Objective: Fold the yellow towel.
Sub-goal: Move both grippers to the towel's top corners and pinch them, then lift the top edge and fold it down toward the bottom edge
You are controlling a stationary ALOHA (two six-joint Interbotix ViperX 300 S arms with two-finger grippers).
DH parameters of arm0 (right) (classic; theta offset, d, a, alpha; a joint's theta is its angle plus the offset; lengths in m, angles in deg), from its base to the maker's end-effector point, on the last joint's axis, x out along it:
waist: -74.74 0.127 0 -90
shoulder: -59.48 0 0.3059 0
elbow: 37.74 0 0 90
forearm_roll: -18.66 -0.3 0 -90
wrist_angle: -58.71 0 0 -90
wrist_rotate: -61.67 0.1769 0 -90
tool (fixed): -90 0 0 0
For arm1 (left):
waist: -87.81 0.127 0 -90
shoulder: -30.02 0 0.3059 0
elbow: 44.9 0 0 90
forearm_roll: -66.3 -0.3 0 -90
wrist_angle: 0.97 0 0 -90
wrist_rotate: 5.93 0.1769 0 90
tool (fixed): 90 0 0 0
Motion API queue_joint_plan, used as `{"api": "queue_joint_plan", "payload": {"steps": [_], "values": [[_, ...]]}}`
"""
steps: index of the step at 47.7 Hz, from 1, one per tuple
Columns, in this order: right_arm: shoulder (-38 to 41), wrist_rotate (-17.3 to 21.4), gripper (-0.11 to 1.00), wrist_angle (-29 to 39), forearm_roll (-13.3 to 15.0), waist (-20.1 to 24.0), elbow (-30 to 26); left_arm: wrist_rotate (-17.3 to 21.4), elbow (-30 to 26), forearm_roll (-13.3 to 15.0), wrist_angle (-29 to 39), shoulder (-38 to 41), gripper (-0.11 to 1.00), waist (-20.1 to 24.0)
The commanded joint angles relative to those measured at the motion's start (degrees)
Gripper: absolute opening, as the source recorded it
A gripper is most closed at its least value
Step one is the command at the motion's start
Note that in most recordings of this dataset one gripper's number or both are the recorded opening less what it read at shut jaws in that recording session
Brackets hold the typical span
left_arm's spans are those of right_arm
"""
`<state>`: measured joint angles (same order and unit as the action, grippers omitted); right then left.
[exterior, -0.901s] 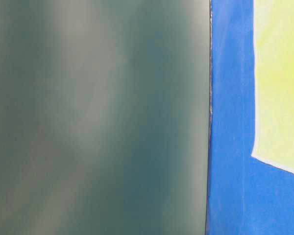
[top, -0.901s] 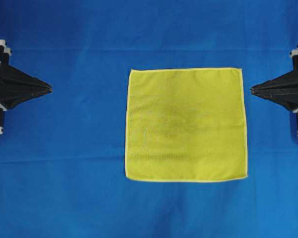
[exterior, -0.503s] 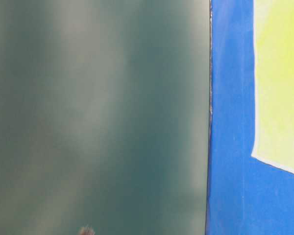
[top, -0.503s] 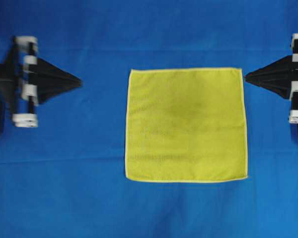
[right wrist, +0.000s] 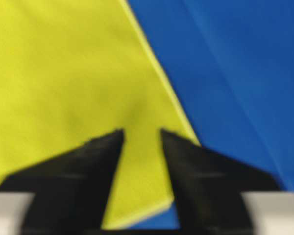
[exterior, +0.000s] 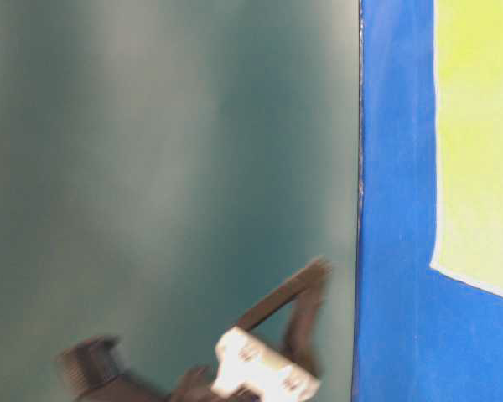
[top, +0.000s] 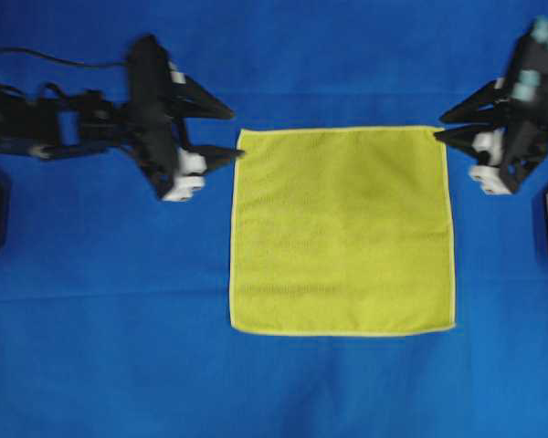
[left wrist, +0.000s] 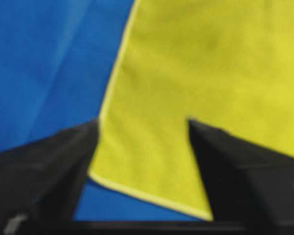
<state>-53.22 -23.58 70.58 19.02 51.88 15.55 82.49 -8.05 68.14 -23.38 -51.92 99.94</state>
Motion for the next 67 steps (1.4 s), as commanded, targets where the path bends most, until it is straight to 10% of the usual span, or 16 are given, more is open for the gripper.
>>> {"api": "queue_joint_plan", "payload": {"steps": [1, 34, 39, 46, 50, 67], "values": [[4.6, -0.1, 0.60, -0.9, 1.0, -2.5, -0.5, -0.1, -3.0, -0.1, -2.4, 4.1, 0.79, 1.4], [24.5, -0.2, 0.57, -13.6, 3.1, -8.8, 0.3, -0.1, -9.1, -0.1, -2.1, 21.3, 0.70, 6.0], [24.5, -0.3, 0.46, -13.5, 3.1, -8.7, 0.3, 0.0, -9.4, -0.1, 0.4, 21.4, 0.61, 6.0], [24.3, -0.1, 0.07, -13.0, 3.1, -8.5, 0.4, 1.1, -9.6, -0.1, 2.4, 21.3, 0.21, 5.9], [24.0, -0.1, 0.03, -12.8, 2.9, -8.4, 0.4, 1.9, -9.7, -0.1, 3.4, 21.3, 0.03, 5.9], [18.6, 0.8, 0.03, -9.1, 1.7, -8.4, 0.6, 5.1, -12.3, -0.1, 10.4, 17.9, 0.01, 5.9]]}}
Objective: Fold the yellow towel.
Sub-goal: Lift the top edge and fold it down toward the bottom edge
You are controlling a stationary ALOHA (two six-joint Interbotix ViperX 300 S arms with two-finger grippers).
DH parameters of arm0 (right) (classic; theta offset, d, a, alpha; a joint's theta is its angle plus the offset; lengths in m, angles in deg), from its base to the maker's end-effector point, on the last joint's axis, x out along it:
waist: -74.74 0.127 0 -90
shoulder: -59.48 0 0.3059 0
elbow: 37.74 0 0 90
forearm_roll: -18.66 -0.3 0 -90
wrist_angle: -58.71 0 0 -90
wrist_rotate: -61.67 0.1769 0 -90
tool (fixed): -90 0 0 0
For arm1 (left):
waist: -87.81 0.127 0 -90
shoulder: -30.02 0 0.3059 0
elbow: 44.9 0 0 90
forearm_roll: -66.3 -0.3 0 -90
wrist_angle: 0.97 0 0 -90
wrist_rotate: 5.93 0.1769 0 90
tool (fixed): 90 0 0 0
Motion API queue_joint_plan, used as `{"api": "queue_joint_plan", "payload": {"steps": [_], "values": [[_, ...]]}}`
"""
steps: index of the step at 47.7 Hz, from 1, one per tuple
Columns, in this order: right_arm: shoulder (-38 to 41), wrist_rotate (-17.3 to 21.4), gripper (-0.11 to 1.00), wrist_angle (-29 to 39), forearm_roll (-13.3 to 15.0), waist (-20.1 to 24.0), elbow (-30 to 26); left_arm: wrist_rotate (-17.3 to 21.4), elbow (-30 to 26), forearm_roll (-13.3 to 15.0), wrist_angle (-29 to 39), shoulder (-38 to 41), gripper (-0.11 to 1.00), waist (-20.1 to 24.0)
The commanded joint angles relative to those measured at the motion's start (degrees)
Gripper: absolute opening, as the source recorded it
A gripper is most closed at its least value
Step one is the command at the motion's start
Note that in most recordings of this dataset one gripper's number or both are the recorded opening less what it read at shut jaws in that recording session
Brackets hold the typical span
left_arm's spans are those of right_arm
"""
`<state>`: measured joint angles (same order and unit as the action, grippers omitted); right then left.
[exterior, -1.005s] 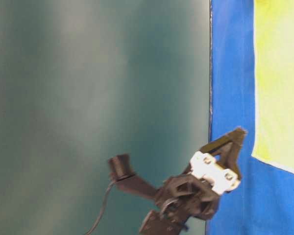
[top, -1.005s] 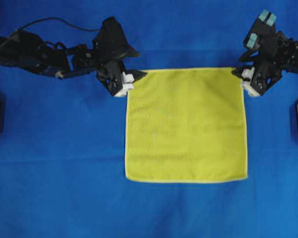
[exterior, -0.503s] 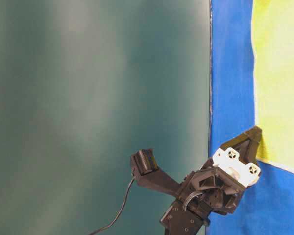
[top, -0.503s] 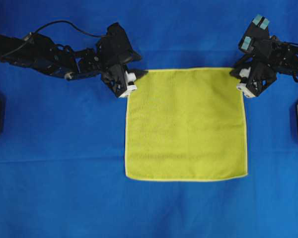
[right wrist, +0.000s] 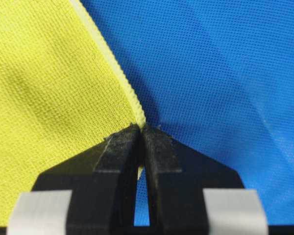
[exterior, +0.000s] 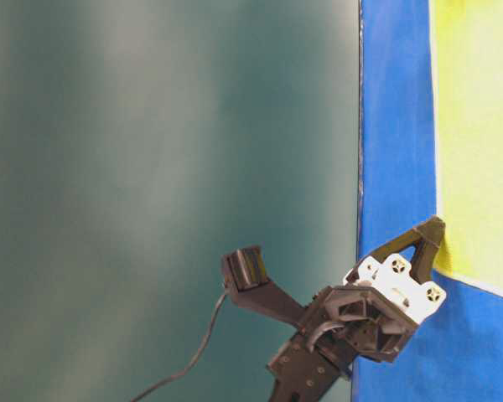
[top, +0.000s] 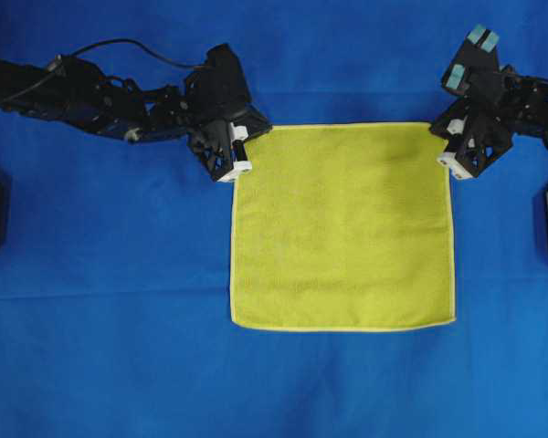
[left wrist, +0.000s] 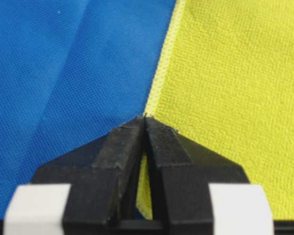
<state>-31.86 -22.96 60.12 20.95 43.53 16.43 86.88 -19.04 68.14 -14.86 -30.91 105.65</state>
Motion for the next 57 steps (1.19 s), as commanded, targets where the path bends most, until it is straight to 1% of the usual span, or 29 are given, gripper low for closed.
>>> {"api": "queue_joint_plan", "payload": {"steps": [1, 8, 14, 24, 29, 35, 44, 50, 56, 57], "values": [[-3.4, 0.4, 0.03, 1.8, -0.2, -0.1, -0.3, 1.1, -1.5, -0.1, 2.5, -3.6, 0.01, 0.2], [-8.0, 0.4, 0.03, 4.5, -0.3, -0.1, -0.1, 3.7, -1.7, -0.1, 4.3, -7.4, 0.01, 0.2], [-10.0, 0.4, 0.03, 5.3, -0.2, -0.1, 0.2, 3.3, -1.2, -0.1, 4.7, -8.5, 0.01, 0.2], [-10.5, 0.6, 0.03, 6.4, -0.3, 0.1, 0.0, 3.3, -0.2, -0.1, 5.4, -9.0, 0.01, -0.8], [-11.4, 1.1, 0.03, 8.4, -1.1, 1.2, -0.1, 3.4, 0.1, -0.1, 6.6, -9.5, 0.01, -1.9], [-13.5, 3.5, 0.03, 10.7, -2.2, 4.7, 0.5, 3.3, 0.1, -0.1, 8.7, -10.3, 0.01, -4.8], [-15.6, 9.2, 0.03, 12.9, -2.5, 12.6, 1.2, 3.1, 0.0, -0.1, 12.0, -11.4, 0.01, -11.4], [-15.7, 14.4, 0.03, 14.1, -2.5, 18.9, 1.2, 2.7, -0.3, -0.1, 13.9, -11.7, 0.01, -15.6], [-15.3, 19.7, 0.03, 14.3, -2.5, 25.0, 1.3, 0.4, -0.4, -0.1, 14.2, -11.3, 0.01, -20.0], [-15.1, 21.0, 0.03, 14.3, -2.5, 26.6, 1.2, -0.1, -0.4, -0.1, 14.2, -11.2, 0.01, -20.6]]}}
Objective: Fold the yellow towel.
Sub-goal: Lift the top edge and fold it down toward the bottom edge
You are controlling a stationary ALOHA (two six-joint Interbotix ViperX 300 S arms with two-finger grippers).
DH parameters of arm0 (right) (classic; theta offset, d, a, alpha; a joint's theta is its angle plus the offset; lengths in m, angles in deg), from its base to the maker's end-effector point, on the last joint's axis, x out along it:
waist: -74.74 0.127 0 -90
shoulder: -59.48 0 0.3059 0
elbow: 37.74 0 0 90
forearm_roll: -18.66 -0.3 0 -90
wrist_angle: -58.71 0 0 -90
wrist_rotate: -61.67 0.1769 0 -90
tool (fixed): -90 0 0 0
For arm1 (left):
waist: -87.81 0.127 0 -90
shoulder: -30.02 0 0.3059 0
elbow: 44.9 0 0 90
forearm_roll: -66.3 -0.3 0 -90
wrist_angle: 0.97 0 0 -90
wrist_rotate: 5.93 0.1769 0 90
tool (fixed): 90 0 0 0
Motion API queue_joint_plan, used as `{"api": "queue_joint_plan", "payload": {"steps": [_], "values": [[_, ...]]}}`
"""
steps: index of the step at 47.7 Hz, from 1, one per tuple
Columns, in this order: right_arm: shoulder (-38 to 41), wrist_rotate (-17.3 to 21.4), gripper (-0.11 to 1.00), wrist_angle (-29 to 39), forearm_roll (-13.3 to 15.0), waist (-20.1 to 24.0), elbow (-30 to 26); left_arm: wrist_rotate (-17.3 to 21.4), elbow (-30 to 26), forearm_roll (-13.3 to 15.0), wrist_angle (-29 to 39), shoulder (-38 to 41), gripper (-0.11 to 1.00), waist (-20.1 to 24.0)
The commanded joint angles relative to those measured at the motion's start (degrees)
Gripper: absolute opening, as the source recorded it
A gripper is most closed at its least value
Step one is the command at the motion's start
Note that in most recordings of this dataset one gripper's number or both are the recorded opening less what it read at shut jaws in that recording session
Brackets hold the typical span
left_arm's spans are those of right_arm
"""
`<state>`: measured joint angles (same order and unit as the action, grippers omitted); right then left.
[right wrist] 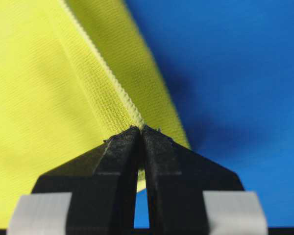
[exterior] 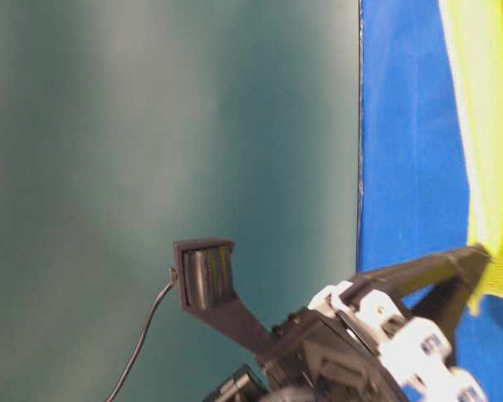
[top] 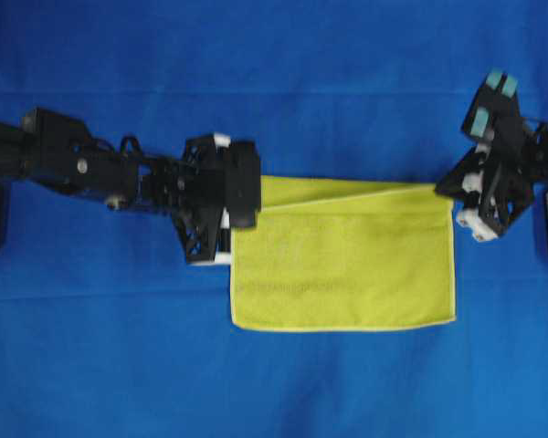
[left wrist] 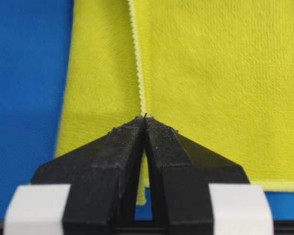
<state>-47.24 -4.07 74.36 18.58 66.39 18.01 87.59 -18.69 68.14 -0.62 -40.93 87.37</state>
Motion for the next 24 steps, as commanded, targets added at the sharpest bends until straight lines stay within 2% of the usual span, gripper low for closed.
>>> {"api": "queue_joint_plan", "payload": {"steps": [1, 8, 12, 17, 24], "values": [[0.4, 3.0, 0.03, 0.1, -0.1, 4.7, -0.3, -1.3, -0.9, -0.1, 0.0, -1.2, 0.01, -3.0], [1.3, 9.0, 0.03, 0.0, -0.1, 11.3, -0.5, -5.6, -1.4, -0.1, 0.0, -0.7, 0.01, -6.7], [1.9, 11.1, 0.03, -0.3, -0.1, 14.4, -0.7, -7.6, -2.2, -0.1, -0.1, -0.3, 0.01, -8.3], [3.3, 13.0, 0.03, -1.1, 0.0, 17.8, -1.2, -9.5, -3.3, -0.1, 0.1, 0.4, 0.01, -10.1], [5.5, 13.6, 0.03, -2.0, 0.0, 21.8, -2.5, -11.0, -4.5, 0.0, 0.1, 1.1, 0.01, -12.0]]}}
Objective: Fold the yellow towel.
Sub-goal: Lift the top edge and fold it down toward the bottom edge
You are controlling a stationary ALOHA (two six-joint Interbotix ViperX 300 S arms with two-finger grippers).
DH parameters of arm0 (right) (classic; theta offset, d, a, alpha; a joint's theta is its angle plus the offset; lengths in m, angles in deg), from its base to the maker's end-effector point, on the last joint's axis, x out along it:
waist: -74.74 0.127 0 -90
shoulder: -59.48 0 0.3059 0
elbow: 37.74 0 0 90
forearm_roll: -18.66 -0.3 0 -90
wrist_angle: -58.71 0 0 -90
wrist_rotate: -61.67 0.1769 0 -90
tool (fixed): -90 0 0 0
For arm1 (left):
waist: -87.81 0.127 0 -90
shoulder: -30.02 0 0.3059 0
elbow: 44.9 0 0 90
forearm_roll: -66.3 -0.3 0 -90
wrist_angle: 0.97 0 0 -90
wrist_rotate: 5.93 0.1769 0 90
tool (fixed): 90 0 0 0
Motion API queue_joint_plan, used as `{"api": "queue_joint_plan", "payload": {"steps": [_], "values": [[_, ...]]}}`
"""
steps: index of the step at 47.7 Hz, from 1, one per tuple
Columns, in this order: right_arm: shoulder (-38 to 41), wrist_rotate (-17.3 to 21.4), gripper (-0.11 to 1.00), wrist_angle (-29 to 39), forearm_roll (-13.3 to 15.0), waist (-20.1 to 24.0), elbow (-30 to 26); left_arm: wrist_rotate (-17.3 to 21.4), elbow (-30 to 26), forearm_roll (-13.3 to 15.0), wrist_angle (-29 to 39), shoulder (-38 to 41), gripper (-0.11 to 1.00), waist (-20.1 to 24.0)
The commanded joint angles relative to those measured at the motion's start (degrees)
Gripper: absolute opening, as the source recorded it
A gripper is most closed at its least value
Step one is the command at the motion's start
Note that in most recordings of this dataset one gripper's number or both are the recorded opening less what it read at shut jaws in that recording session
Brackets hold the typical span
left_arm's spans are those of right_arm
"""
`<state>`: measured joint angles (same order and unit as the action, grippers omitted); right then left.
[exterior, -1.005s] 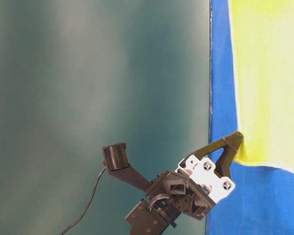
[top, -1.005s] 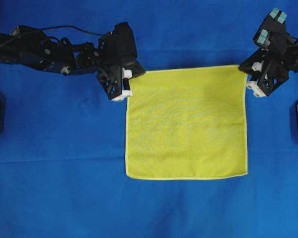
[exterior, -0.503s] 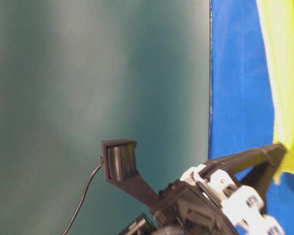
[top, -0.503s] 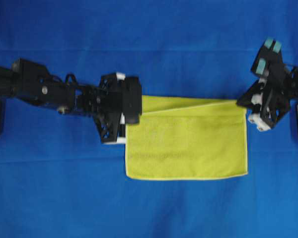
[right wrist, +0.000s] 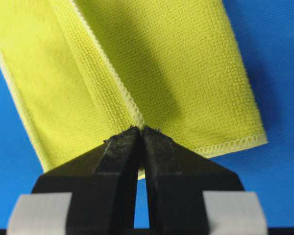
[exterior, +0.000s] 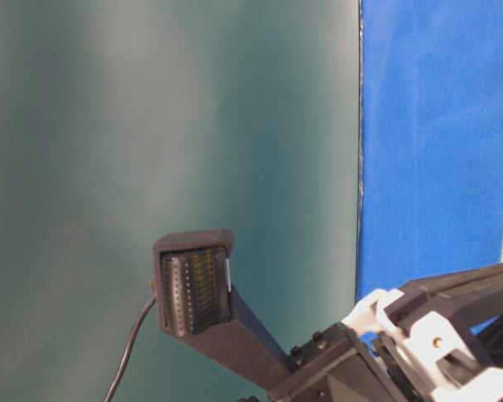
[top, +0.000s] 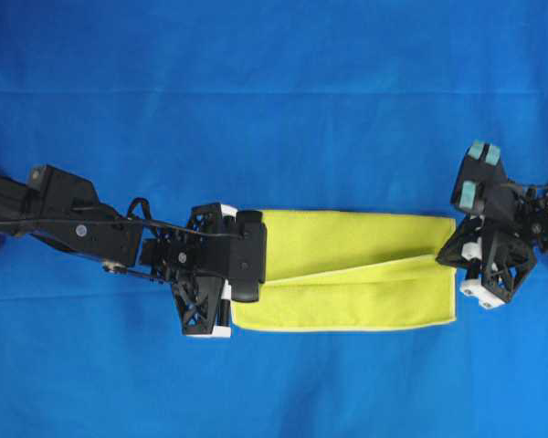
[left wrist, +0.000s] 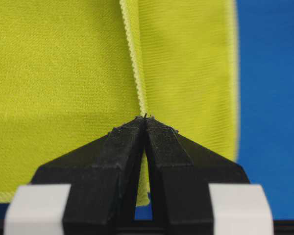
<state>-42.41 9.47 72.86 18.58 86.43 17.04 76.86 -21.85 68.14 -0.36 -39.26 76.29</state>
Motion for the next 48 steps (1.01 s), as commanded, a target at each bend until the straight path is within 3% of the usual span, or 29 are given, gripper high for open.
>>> {"api": "queue_joint_plan", "payload": {"steps": [1, 20, 36, 39, 45, 48], "values": [[1.1, 0.1, 0.03, -0.6, -0.1, 2.1, -1.7, -0.4, -1.5, -0.1, -0.2, -0.5, 0.01, -1.1], [2.2, 0.2, 0.03, -3.7, -0.1, 7.1, -2.4, -4.7, -3.7, -0.1, 2.3, 0.4, 0.01, -4.7], [2.5, 0.1, 0.05, -3.7, 0.0, 7.1, -2.4, -4.4, -6.2, -0.1, 1.8, 1.6, 0.01, -4.4], [2.5, 0.1, 0.15, -3.6, 0.0, 7.1, -2.5, -4.3, -6.9, -0.1, 1.7, 1.9, 0.01, -4.6], [2.5, 0.0, 0.52, -3.3, 0.1, 7.2, -2.5, -4.4, -8.4, -0.1, 1.8, 2.5, 0.02, -4.9], [2.4, -0.1, 0.62, -3.3, 0.4, 7.2, -2.5, -4.7, -8.6, -0.1, 2.2, 2.5, 0.06, -5.1]]}}
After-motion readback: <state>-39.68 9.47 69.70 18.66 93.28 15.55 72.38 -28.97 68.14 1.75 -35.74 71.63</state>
